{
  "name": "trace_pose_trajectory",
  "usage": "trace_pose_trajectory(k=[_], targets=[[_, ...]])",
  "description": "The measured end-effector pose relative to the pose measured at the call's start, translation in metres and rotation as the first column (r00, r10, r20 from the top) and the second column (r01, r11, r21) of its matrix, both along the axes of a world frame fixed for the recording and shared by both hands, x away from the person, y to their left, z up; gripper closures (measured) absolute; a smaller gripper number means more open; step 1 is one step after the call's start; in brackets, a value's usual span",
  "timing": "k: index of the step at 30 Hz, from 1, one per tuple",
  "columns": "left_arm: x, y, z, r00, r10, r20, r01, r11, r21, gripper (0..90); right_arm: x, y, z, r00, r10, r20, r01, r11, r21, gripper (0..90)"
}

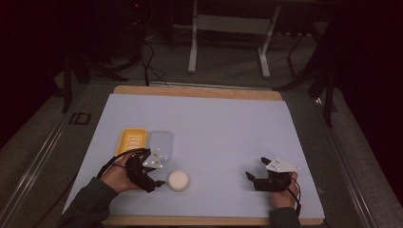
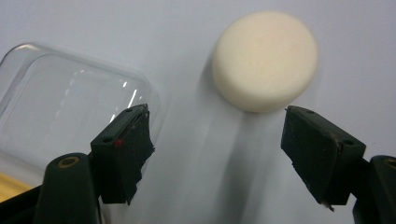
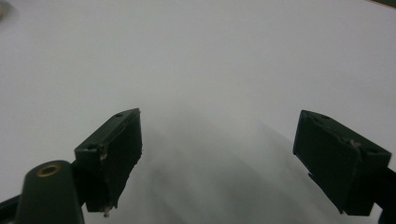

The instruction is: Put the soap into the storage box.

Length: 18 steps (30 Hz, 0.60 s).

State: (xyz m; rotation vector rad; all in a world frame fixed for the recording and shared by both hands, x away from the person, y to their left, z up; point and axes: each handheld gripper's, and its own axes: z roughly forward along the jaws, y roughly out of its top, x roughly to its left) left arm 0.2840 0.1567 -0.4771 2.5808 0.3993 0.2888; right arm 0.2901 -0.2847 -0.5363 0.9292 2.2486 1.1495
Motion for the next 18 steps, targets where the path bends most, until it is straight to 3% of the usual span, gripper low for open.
trace_pose_trajectory(k=[18], targets=[[0.004, -0.023, 0.004, 0.9953, -0.09, -0.034, 0.092, 0.9937, 0.064, 19.1, -0.001, 0.0, 0.0, 1.0, -0.003, 0.003, 0.003, 1.0, -0.003, 15.4]])
